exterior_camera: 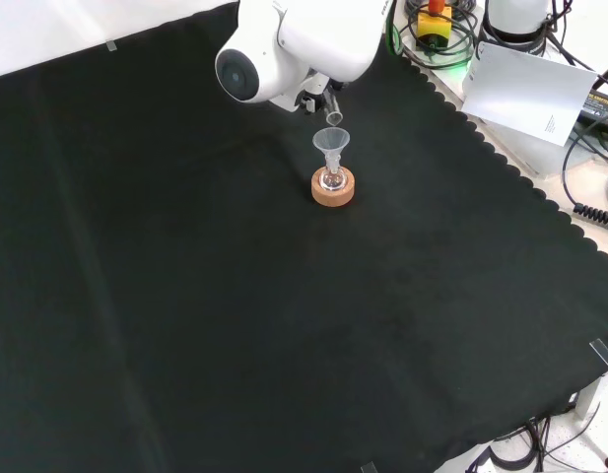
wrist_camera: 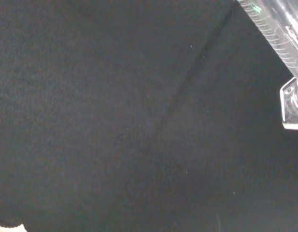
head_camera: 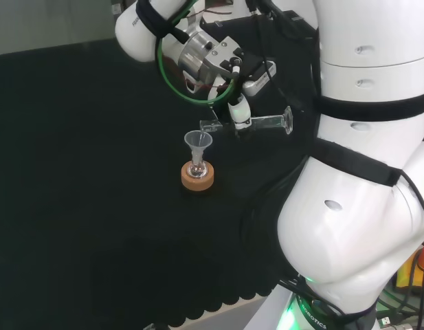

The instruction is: Pour the water from the graduated cylinder into the round-bottom flask.

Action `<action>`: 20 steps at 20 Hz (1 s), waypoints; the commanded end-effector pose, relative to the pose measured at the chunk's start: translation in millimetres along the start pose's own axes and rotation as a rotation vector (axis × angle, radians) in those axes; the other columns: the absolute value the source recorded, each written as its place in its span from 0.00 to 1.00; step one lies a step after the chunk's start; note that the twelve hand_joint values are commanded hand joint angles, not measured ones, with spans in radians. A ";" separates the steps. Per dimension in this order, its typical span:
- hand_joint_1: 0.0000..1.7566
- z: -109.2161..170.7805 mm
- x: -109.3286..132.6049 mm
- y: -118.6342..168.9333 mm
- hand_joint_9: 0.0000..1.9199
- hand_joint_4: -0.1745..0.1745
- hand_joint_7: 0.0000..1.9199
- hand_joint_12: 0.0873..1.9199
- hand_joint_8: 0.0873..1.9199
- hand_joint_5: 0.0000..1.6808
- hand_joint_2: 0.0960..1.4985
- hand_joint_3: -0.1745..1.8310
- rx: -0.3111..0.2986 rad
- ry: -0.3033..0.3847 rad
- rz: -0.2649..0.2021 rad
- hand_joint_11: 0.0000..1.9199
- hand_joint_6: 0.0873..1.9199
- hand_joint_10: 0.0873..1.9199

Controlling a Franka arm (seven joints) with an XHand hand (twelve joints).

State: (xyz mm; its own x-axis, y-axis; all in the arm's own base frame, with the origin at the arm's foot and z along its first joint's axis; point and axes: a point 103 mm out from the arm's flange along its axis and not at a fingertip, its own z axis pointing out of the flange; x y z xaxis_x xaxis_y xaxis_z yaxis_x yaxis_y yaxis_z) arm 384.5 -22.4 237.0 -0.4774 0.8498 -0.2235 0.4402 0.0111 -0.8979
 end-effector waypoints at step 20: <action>0.71 23.3 -60.6 10.4 0.70 0.00 0.50 0.39 0.54 0.55 0.74 0.09 -0.576 0.342 -0.247 0.60 0.55 0.07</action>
State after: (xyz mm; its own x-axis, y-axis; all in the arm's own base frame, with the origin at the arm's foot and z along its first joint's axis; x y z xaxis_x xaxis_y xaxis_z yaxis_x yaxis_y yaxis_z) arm 395.5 -75.6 230.1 -0.3998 0.9119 0.0926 0.6556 0.3551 -0.6664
